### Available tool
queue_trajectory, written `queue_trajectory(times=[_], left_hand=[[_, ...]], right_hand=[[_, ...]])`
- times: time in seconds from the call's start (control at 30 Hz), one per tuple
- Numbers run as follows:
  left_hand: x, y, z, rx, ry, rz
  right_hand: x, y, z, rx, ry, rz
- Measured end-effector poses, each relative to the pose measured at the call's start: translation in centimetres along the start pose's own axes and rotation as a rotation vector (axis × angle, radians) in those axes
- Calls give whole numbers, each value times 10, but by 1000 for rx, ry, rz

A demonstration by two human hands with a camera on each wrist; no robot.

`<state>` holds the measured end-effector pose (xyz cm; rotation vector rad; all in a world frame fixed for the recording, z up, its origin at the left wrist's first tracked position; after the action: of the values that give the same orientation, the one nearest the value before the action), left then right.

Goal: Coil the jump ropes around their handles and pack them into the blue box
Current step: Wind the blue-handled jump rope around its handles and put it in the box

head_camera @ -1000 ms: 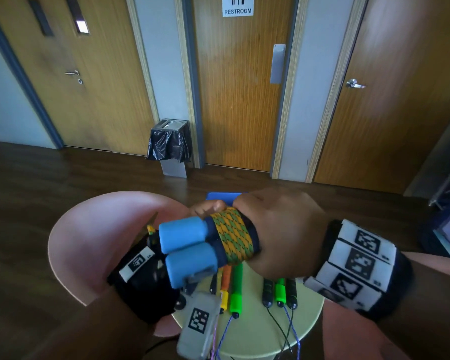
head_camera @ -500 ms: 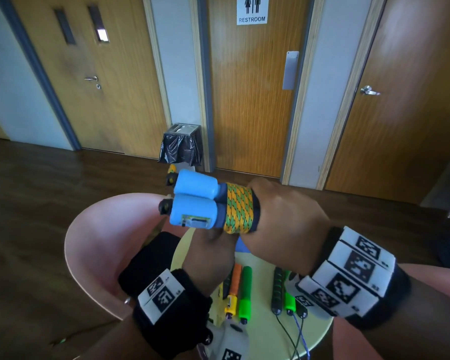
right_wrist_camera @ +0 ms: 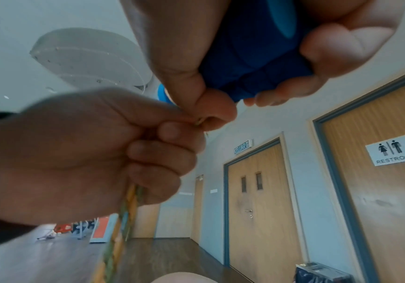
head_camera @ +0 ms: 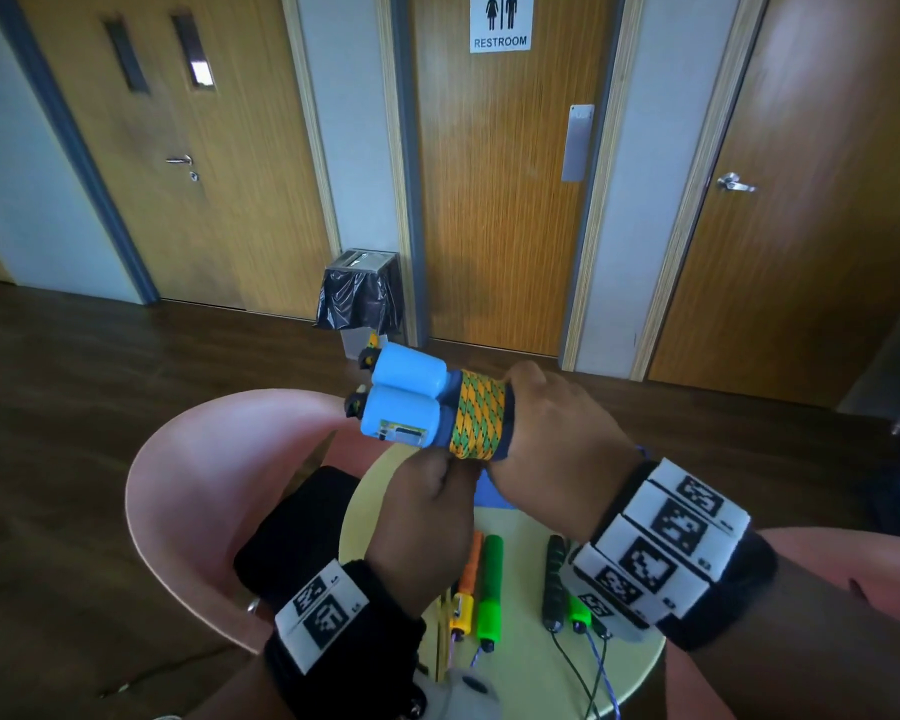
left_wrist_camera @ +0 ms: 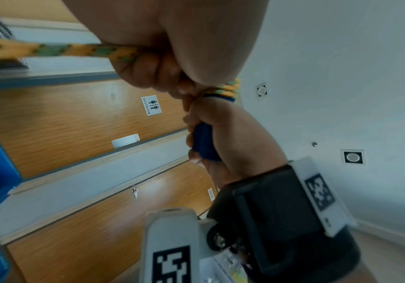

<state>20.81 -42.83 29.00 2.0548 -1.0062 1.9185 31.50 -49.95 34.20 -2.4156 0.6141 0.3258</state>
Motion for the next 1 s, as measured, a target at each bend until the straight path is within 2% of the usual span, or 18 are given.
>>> queue_trajectory(times=[0.07, 0.13, 0.2, 0.3, 0.37, 0.5, 0.67, 0.8, 1.0], left_hand=[[-1, 5, 2, -33, 59, -79], [-4, 6, 2, -30, 81, -67], [-7, 6, -2, -1, 31, -9], [-3, 8, -8, 52, 40, -2], [-2, 10, -10, 52, 51, -8], [-7, 12, -5, 74, -13, -34], [-14, 14, 0, 19, -76, -83], [-21, 12, -2, -19, -124, -130], [-28, 12, -5, -58, -217, -104]], right_hand=[[5, -1, 5, 9, 39, 21], [9, 2, 11, -19, 49, 49], [12, 7, 17, -98, -56, 62], [17, 11, 17, -219, -277, 116], [21, 15, 17, -269, -310, 153], [23, 22, 20, -224, -160, 154], [29, 13, 18, -117, 125, 36], [27, 12, 20, -179, 258, 9], [28, 10, 26, -236, 334, -18]])
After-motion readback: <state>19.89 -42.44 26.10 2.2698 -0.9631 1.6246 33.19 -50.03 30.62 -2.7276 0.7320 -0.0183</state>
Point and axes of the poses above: each hand's wrist, its own y-axis away from the middle knuckle, its own z-axis out of the palm, x = y × z, the point moved 2 cm from there along -y, towards the middle knuckle, and after that the axes turned 10 degrees about x, right-handed, at the moved point
